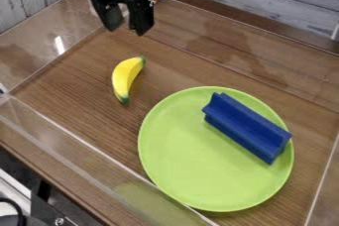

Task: Remove the banana from inside the green plate and put it on the table

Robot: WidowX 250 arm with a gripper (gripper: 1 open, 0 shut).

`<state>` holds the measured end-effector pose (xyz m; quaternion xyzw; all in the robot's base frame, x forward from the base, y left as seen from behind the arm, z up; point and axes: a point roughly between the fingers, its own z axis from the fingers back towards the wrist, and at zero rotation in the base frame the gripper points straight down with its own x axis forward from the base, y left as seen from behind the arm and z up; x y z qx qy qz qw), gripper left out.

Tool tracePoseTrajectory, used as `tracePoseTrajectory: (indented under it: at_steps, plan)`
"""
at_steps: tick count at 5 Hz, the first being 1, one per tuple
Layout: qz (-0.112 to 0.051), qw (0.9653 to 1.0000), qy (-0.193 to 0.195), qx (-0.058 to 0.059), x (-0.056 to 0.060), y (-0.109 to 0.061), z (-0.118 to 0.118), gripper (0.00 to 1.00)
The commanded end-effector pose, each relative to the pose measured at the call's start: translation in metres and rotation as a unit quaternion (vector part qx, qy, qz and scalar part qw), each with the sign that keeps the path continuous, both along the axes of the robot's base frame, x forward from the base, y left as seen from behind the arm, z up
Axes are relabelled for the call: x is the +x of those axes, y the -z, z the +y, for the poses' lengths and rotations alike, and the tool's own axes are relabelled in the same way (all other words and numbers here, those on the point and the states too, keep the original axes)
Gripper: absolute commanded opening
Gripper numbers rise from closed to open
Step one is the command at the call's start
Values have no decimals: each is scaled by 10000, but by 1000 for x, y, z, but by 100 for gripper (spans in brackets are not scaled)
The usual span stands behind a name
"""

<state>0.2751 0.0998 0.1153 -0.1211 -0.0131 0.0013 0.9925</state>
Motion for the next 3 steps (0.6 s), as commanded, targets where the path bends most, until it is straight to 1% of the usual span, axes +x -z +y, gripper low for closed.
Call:
tracePoseTrajectory:
  at_steps: [1,2,3]
  plan:
    - [-177,9998,-39,119,6,-5,8,0]
    - [-158,9998,-13,128,13,4,12,0]
    - [-142,9998,38,119,11,6,12,100]
